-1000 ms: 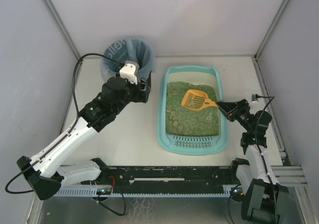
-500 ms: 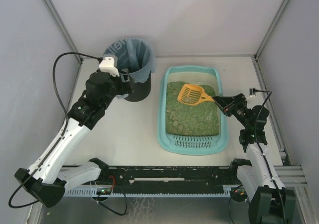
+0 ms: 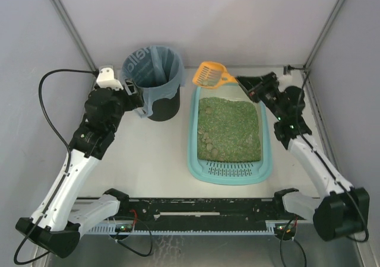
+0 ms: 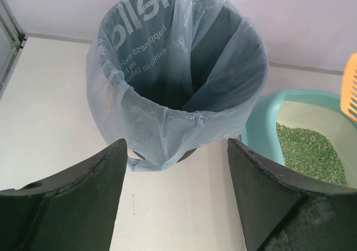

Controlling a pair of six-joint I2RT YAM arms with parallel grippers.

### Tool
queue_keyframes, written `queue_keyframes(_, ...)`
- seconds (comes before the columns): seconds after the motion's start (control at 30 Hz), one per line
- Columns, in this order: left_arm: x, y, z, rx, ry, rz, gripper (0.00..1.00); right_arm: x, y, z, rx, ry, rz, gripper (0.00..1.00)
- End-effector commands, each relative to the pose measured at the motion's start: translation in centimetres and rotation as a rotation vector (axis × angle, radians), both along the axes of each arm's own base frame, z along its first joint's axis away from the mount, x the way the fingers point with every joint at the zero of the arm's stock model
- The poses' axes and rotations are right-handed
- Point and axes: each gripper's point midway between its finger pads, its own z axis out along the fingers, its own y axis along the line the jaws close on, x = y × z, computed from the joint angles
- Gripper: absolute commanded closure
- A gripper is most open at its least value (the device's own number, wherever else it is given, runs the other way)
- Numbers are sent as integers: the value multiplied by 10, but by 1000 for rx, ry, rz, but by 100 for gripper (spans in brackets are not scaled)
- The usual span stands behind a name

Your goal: Clean the litter box

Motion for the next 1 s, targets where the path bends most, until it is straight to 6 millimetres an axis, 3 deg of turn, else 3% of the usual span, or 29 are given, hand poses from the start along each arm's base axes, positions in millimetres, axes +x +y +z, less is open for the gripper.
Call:
queue_keyframes(0.0, -1, 8, 10, -32, -47, 39, 23, 28, 29, 47, -56, -112, 0, 98)
queue_keyframes(0.17, -6, 15, 15, -35, -65, 65, 23, 63, 69, 81, -143, -202, 34, 99)
queue_keyframes(0.33, -8, 21, 7, -13, -58, 90, 23, 90, 99, 86, -338, -298, 52, 99)
queue_keyframes(0.5, -7, 19, 4, -1, -51, 79, 23, 103, 138, 90, -627, -454, 96, 99)
queue_keyframes(0.63, -9, 18, 3, -6, -51, 70, 23, 98, 167, 97, -839, -602, 78, 100)
queue_keyframes(0.73, -9, 19, 3, -6, -53, 73, 23, 91, 178, 107, -949, -701, 25, 100)
queue_keyframes(0.83, -10, 19, 3, -5, -53, 74, 23, 78, 186, 120, -984, -777, 9, 100)
queue_keyframes(0.97, -9, 19, 2, -4, -51, 72, 23, 60, 181, 144, -1003, -854, -56, 100)
